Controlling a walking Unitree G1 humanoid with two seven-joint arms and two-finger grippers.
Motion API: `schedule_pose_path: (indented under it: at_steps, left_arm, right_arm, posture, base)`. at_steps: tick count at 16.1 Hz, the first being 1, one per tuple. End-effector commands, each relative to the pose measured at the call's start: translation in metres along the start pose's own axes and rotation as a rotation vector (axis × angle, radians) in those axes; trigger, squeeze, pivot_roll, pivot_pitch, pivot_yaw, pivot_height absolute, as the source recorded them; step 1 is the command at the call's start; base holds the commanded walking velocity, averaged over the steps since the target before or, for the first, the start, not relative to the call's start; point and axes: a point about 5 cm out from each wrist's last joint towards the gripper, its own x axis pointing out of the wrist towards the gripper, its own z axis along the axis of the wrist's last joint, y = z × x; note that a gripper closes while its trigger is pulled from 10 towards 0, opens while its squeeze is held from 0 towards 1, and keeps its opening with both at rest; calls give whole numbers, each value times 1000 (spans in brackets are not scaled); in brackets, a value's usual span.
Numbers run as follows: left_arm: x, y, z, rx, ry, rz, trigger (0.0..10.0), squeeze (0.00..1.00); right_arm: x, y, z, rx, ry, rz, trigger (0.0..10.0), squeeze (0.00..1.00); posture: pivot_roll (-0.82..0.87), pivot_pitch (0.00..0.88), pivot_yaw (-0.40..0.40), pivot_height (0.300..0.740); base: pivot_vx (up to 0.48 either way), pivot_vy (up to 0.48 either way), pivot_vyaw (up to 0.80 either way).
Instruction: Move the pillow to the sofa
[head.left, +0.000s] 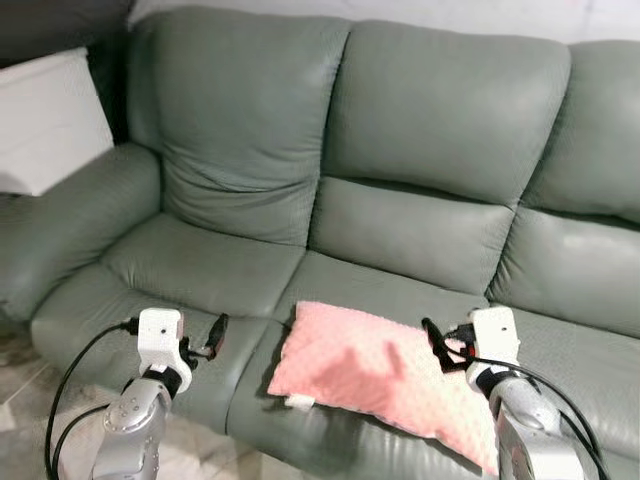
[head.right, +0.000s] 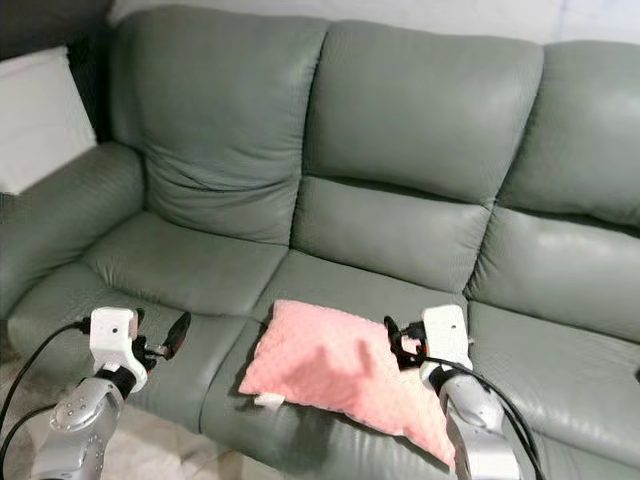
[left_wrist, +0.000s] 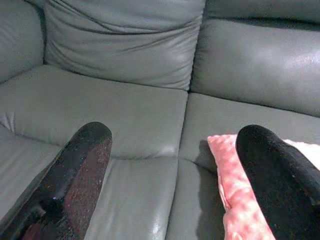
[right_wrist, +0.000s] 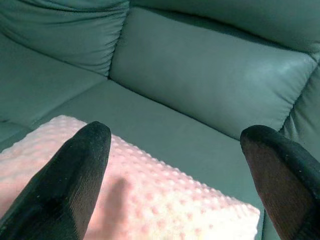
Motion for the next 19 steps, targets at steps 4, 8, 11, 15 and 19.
schedule_pose_path:
  at_steps: [4, 8, 11, 15, 19]
  left_arm:
    - [5, -1, 4, -9, 0, -11, 10000, 0]
    - [6, 2, 7, 3, -3, -4, 10000, 0]
    - [3, 4, 4, 8, 12, -4, 10000, 0]
    - [5, 5, 4, 14, 15, -7, 10000, 0]
    - [5, 4, 2, 20, 27, -9, 10000, 0]
  right_arm:
    - [6, -2, 8, -5, -22, -8, 10000, 0]
    - [5, 1, 14, -11, -37, -2, 10000, 0]
    - [6, 3, 22, -14, -55, -1, 10000, 0]
    - [5, 9, 28, -12, -71, 8, 10000, 0]
    - [3, 12, 31, -5, -67, 4, 10000, 0]
  posture:
    - [-138, 0, 9, 740]
    - [-133, 0, 9, 740]
    - [-130, 0, 12, 740]
    - [-130, 0, 15, 740]
    - [-131, 0, 21, 740]
  base:
    - [0, 0, 0]
    - [-133, 0, 0]
    - [-289, 0, 0]
    - [-296, 0, 0]
    - [-299, 0, 0]
